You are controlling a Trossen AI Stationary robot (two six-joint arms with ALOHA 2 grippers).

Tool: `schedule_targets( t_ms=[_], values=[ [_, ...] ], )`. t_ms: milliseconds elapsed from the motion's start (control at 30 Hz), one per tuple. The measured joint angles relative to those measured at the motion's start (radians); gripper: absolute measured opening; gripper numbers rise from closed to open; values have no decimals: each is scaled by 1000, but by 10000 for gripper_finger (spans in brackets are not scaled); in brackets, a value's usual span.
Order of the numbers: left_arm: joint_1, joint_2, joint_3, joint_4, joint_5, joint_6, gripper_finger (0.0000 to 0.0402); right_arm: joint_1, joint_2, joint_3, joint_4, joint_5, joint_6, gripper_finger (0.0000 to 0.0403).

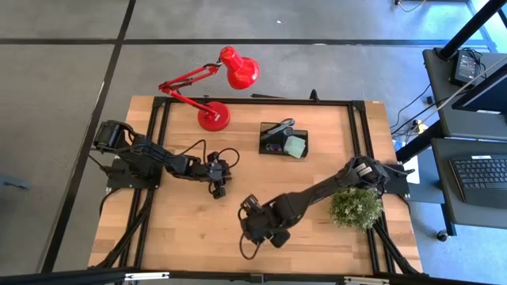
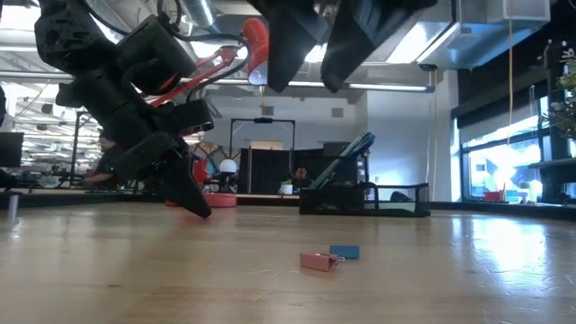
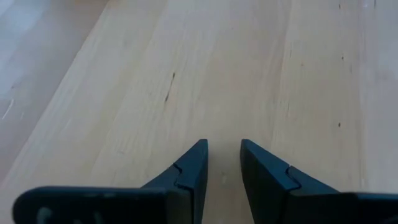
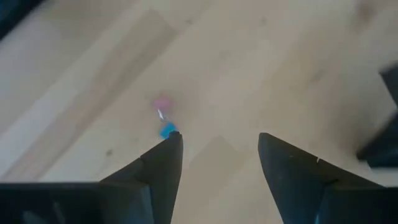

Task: Pick and place office supplies into organizer
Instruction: Put the blue binder clip into the black desk organizer

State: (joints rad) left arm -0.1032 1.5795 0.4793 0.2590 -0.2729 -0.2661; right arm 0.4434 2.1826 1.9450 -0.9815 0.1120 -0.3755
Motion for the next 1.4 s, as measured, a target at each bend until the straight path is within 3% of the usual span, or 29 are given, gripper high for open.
schedule_targets(
  t_ms=[200,367,533,1067,1400],
  values=[
    [0,0,0,3,-6,0,88,15,0,-80,88,-112,-140,212],
    [0,0,0,5,-21,0,88,28,0,-144,89,-116,-355,212],
    [0,0,0,5,-25,0,88,22,0,-212,137,-119,-469,212],
    [0,0,0,6,-27,0,88,-37,8,-275,245,-272,-555,212],
    [0,0,0,6,-26,0,88,-51,55,-271,242,-276,-575,212]
  ],
)
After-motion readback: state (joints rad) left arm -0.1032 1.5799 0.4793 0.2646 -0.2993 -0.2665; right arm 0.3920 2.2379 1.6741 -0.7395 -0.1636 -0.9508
